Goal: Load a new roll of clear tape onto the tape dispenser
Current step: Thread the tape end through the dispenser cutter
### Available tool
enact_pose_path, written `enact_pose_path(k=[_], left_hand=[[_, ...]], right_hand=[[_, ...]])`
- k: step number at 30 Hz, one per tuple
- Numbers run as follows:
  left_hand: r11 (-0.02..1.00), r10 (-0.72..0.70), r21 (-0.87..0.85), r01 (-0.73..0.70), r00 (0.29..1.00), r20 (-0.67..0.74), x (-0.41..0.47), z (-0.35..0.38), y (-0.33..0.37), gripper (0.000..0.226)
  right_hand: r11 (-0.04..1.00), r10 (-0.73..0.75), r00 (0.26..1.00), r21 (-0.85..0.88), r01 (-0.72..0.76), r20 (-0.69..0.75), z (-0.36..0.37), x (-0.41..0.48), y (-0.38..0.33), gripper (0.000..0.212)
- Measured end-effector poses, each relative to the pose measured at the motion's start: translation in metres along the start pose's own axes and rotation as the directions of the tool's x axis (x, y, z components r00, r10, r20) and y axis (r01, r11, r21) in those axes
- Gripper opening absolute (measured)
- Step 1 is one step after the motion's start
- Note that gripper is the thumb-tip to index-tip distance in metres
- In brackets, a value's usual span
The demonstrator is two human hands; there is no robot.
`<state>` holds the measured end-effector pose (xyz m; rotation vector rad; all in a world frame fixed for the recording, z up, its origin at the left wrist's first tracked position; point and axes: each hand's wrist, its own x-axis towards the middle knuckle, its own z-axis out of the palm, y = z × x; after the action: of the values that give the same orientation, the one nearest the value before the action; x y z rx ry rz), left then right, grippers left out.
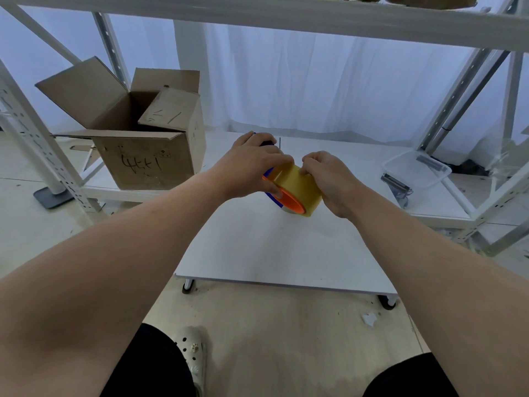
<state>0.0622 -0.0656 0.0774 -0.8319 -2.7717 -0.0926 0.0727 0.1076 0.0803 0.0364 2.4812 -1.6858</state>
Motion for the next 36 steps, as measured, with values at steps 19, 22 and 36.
enact_pose_path(k=[19,22,36], left_hand=[[0.999,0.034,0.028,-0.034,0.999,-0.001,0.0031,0.0036,-0.0023,0.060],[0.998,0.027,0.053,-0.028,0.999,0.018,0.0040,0.0065,-0.0020,0.059],[0.999,-0.022,0.029,0.021,0.999,0.038,0.0041,0.0031,-0.0020,0.057]], right_hand=[[0.999,0.012,1.000,0.038,-0.012,-0.002,-0.0015,0.0020,0.0018,0.032],[1.000,0.012,1.000,0.003,-0.012,-0.011,-0.0003,0.0040,0.0037,0.033],[1.000,-0.006,1.000,0.026,0.005,0.031,-0.0004,0.0010,0.0048,0.042]])
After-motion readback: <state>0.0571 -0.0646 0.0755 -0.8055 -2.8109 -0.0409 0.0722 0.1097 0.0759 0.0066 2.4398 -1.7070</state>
